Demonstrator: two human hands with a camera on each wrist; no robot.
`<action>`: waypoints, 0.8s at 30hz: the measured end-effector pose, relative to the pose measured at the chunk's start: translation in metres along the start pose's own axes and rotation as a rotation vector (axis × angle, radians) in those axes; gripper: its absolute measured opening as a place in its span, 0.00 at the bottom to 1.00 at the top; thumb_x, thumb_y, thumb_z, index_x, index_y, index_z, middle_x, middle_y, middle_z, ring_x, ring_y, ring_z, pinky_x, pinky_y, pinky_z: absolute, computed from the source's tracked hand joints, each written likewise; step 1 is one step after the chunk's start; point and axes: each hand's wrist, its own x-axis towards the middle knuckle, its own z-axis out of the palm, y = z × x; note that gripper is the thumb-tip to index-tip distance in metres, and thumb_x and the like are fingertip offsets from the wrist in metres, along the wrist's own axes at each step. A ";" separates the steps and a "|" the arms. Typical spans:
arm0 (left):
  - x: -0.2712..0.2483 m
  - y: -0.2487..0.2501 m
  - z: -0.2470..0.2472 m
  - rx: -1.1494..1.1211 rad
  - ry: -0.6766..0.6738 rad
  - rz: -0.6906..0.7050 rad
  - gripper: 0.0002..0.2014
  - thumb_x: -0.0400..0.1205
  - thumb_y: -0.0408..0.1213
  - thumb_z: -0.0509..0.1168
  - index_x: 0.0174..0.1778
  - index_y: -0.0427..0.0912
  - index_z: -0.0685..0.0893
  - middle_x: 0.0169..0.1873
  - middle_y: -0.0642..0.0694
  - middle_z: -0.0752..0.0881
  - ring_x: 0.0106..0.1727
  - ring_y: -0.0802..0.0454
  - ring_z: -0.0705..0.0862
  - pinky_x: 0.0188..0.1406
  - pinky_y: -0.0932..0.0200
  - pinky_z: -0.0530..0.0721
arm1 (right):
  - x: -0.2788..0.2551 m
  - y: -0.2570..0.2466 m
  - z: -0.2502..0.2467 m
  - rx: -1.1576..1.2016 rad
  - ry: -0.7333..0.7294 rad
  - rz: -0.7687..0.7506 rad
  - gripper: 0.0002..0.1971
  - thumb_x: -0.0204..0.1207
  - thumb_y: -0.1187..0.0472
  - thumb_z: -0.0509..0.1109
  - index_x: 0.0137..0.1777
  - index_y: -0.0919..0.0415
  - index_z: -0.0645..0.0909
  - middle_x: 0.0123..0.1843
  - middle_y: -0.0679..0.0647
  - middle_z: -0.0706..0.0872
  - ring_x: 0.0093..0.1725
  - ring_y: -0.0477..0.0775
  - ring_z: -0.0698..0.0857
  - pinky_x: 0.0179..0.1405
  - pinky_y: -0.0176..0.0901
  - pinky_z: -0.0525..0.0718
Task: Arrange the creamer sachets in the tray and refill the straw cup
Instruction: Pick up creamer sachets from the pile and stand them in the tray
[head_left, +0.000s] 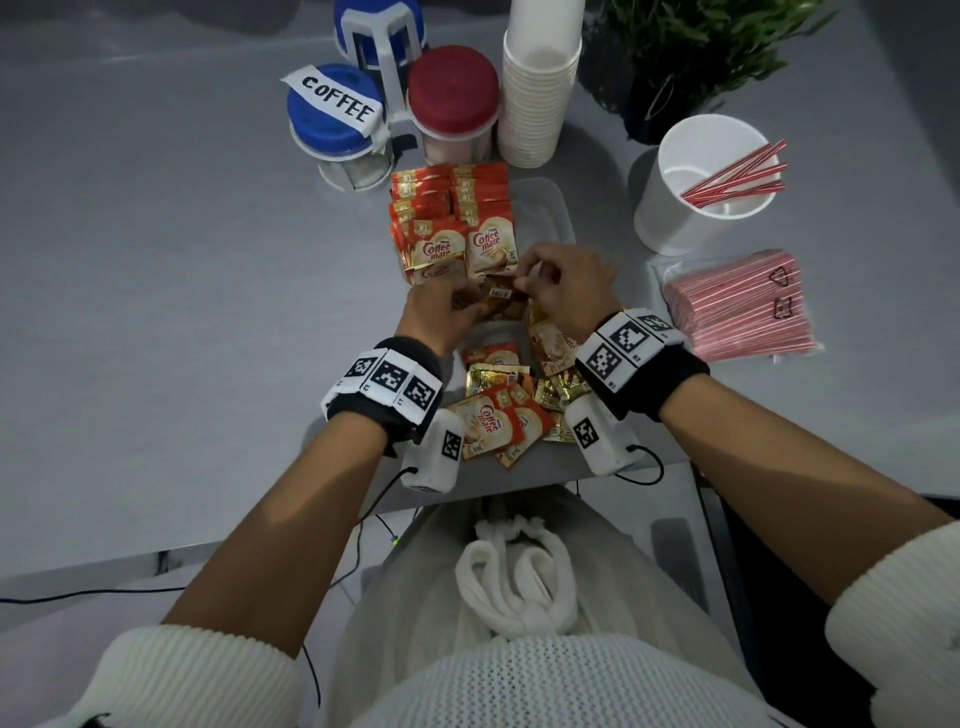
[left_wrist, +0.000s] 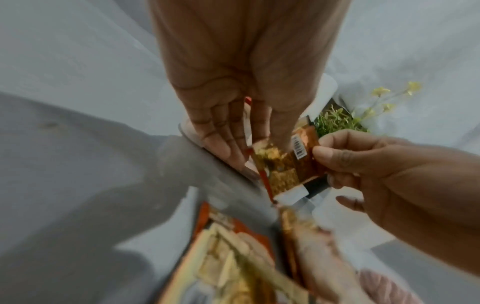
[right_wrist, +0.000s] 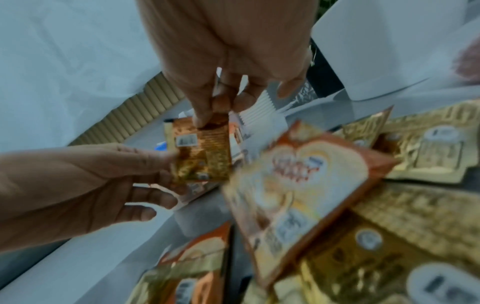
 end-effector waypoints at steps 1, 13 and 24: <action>0.001 0.001 -0.001 -0.052 0.004 -0.015 0.15 0.83 0.42 0.60 0.58 0.36 0.83 0.51 0.41 0.84 0.56 0.45 0.81 0.41 0.70 0.67 | 0.000 0.002 -0.002 0.047 0.015 -0.043 0.04 0.72 0.61 0.72 0.39 0.51 0.81 0.26 0.39 0.74 0.37 0.45 0.76 0.59 0.59 0.73; 0.009 0.020 0.003 -0.660 -0.062 -0.116 0.23 0.78 0.21 0.64 0.69 0.30 0.69 0.48 0.42 0.81 0.47 0.51 0.82 0.42 0.62 0.85 | -0.016 0.026 -0.019 0.364 -0.133 -0.036 0.06 0.72 0.73 0.69 0.47 0.68 0.85 0.45 0.59 0.88 0.36 0.29 0.84 0.46 0.27 0.81; 0.010 0.023 0.005 -0.483 -0.202 -0.026 0.10 0.74 0.23 0.69 0.42 0.40 0.78 0.36 0.46 0.82 0.36 0.53 0.82 0.30 0.69 0.83 | -0.013 0.018 -0.031 0.296 -0.025 0.075 0.10 0.73 0.70 0.70 0.55 0.67 0.81 0.41 0.54 0.86 0.32 0.36 0.81 0.32 0.17 0.76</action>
